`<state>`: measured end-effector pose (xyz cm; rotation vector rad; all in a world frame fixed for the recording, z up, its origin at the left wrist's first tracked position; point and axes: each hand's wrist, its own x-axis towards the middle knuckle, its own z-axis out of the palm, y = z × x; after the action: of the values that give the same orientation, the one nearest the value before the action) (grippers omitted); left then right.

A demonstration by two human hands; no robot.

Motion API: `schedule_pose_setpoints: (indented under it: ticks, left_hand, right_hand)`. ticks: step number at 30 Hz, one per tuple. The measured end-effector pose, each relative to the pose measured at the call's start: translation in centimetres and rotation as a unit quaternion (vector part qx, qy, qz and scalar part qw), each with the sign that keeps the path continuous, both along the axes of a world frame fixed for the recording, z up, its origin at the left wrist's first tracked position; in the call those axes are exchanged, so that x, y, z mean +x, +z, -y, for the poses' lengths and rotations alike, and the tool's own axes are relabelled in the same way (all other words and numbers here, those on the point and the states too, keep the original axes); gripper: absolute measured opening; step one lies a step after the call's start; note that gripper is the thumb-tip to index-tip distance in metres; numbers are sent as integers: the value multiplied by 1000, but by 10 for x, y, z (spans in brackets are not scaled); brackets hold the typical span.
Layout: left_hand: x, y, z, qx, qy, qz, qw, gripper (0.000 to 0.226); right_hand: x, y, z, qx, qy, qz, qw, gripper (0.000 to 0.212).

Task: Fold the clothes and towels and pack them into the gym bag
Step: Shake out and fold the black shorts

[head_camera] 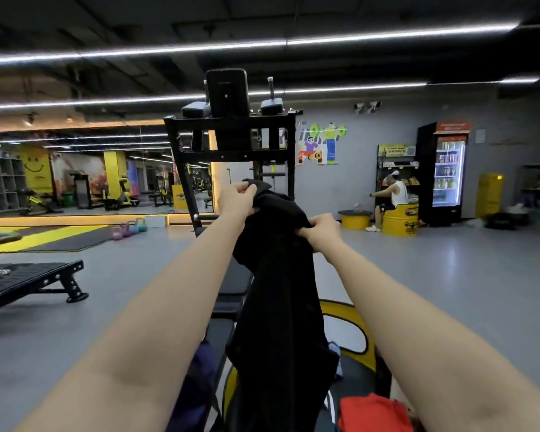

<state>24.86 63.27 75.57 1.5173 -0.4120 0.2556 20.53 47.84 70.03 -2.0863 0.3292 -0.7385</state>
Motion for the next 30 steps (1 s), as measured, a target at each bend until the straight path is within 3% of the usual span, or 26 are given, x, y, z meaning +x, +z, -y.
schedule_pose_setpoints:
  ticks: [6,8,11,15,18,22,26,30]
  left_hand:
    - [-9,-14,0,194,-137,25,971,81]
    - [-12,-23,3,262,-141,62,953,86]
    - [-17,-38,13,293,-107,105,944,82]
    - [-19,-43,25,264,-11,122,957,52]
    - [-16,-39,25,210,23,109,971,32]
    - [-12,-27,26,121,38,60,990,30]
    - [-6,-15,24,9,38,-9,999,28]
    - [-3,-5,18,-41,26,-31,998,30]
  right_hand:
    - [-11,34,-3,33,-10,32,999,21]
    - [-13,44,-5,62,-12,44,997,10]
    - [-14,56,-13,97,6,63,993,13]
    - [-19,58,-18,84,52,75,992,23]
    - [-26,51,-6,101,147,77,981,32]
    - [-37,35,21,71,172,51,981,46]
    - [-45,11,38,38,178,-54,982,52]
    - [-47,-4,41,4,203,-130,971,68]
